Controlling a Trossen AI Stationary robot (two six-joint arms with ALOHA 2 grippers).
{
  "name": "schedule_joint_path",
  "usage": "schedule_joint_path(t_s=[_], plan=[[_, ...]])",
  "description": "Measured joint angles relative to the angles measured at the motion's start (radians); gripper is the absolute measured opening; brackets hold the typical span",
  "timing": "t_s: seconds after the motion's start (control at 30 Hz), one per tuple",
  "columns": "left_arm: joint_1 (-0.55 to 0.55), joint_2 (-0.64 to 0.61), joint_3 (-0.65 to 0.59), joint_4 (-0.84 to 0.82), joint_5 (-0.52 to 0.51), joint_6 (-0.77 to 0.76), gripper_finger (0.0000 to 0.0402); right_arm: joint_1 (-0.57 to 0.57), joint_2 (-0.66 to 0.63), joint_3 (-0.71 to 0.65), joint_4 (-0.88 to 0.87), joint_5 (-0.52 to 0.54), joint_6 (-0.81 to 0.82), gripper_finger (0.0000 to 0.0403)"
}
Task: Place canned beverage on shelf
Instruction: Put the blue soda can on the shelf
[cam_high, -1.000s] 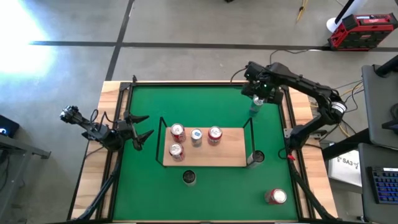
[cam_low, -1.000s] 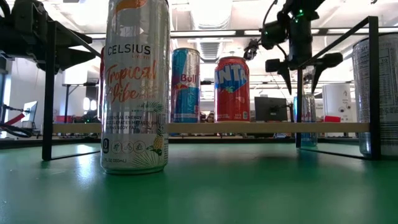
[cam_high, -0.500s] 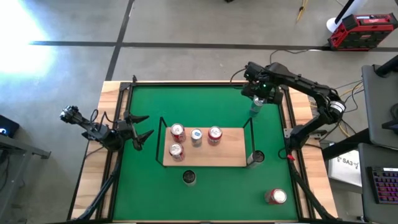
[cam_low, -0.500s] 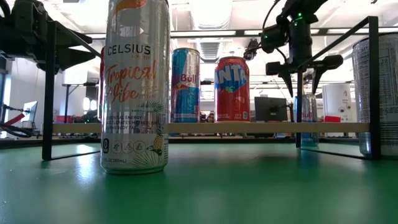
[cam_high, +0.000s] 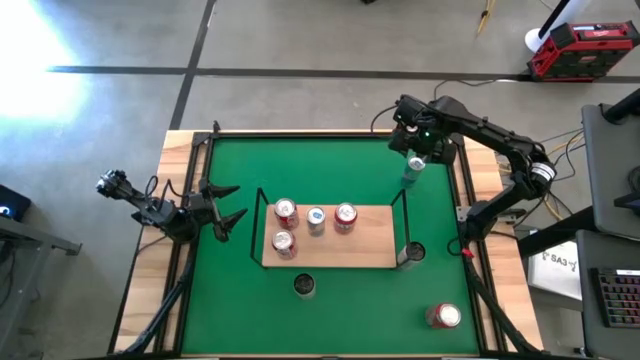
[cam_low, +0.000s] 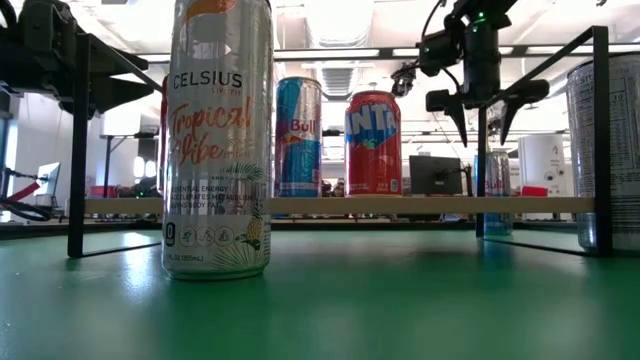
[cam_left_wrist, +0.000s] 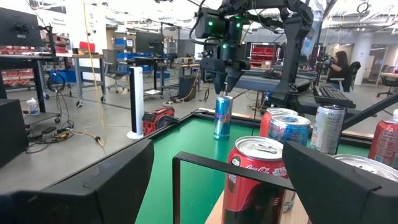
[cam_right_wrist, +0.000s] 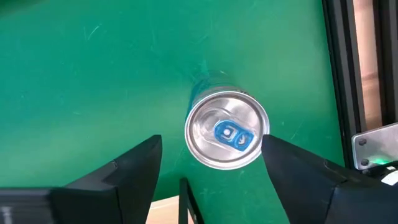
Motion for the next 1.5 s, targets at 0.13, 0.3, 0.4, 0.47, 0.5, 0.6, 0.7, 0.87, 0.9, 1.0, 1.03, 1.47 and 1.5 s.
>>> schedule_joint_path(t_s=[0.13, 0.3, 0.4, 0.47, 0.5, 0.6, 0.7, 0.87, 0.9, 1.0, 1.03, 1.47, 1.5], plan=[[0.0, 0.0, 0.0, 0.0, 0.0, 0.0, 0.034, 0.0, 0.0, 0.0, -0.029, -0.001, 0.047, 0.0279], [0.0, 0.0, 0.0, 0.0, 0.0, 0.0, 0.034, 0.0, 0.0, -0.002, -0.033, -0.001, 0.053, 0.0288], [0.0, 0.0, 0.0, 0.0, 0.0, 0.0, 0.034, 0.0, 0.0, -0.013, -0.028, -0.001, 0.052, 0.0293], [0.0, 0.0, 0.0, 0.0, 0.0, 0.0, 0.034, 0.0, 0.0, -0.025, -0.026, -0.001, 0.057, 0.0296], [0.0, 0.0, 0.0, 0.0, 0.0, 0.0, 0.034, 0.0, 0.0, -0.032, -0.023, -0.001, 0.059, 0.0297], [0.0, 0.0, 0.0, 0.0, 0.0, 0.0, 0.034, 0.0, 0.0, -0.051, -0.003, -0.002, 0.061, 0.03], [0.0, 0.0, 0.0, 0.0, 0.0, 0.0, 0.034, 0.0, 0.0, -0.065, 0.027, -0.004, 0.053, 0.0302], [0.0, 0.0, 0.0, 0.0, 0.0, 0.0, 0.034, 0.0, 0.0, -0.079, 0.049, -0.003, 0.05, 0.0299], [0.0, 0.0, 0.0, 0.0, 0.0, 0.0, 0.034, 0.0, 0.0, -0.084, 0.05, -0.003, 0.05, 0.0299], [0.0, 0.0, 0.0, 0.0, 0.0, 0.0, 0.034, 0.0, 0.0, -0.103, 0.064, -0.003, 0.057, 0.03], [0.0, 0.0, 0.0, 0.0, 0.0, 0.0, 0.034, 0.0, 0.0, -0.113, 0.076, -0.003, 0.058, 0.03], [0.0, 0.0, 0.0, 0.0, 0.0, 0.0, 0.034, -0.002, 0.0, -0.158, 0.14, 0.0, 0.069, 0.0243], [0.0, 0.0, 0.0, 0.0, 0.0, 0.0, 0.034, -0.002, 0.0, -0.16, 0.146, 0.0, 0.069, 0.0234]])
